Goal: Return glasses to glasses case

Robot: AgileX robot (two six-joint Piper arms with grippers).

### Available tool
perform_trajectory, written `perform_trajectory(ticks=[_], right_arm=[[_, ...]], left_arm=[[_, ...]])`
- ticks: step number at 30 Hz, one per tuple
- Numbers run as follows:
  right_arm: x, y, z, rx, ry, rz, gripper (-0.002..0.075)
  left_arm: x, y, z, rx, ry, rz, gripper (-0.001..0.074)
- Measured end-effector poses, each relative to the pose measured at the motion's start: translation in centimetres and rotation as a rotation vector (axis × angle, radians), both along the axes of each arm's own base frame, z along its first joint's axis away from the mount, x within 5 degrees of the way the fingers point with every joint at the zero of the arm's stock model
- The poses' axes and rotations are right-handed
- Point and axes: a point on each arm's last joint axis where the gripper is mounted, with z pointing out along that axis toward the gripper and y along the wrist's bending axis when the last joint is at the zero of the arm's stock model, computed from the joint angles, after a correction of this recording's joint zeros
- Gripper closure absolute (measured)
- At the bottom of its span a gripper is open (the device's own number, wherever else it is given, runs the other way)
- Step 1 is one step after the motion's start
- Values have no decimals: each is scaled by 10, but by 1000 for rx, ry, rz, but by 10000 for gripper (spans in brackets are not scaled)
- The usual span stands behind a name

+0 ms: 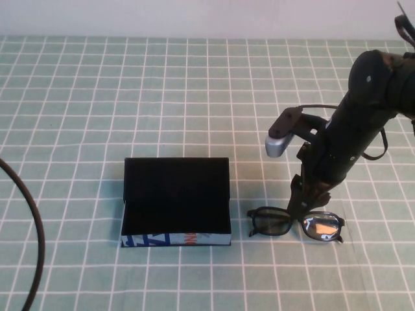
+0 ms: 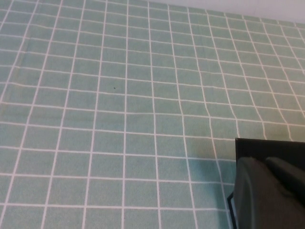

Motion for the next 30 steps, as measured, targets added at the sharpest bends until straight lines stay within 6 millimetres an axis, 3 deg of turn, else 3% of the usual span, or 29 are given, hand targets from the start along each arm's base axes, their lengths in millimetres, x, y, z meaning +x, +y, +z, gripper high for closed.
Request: perform_trajectory(ticks=[13, 15, 19, 23, 30], right_arm=[[8, 3, -27, -11, 39, 30, 374], [8, 3, -31, -14, 50, 31, 406], [7, 3, -34, -17, 71, 34, 552], [9, 4, -27, -14, 79, 47, 694], [25, 12, 5, 25, -11, 62, 711]], left_arm=[[-2, 1, -3, 21, 40, 3, 736], [-2, 1, -4, 23, 42, 3, 736], [-2, 1, -4, 25, 41, 4, 736], [-2, 1, -4, 25, 46, 4, 736], [-2, 1, -4, 25, 46, 4, 736]])
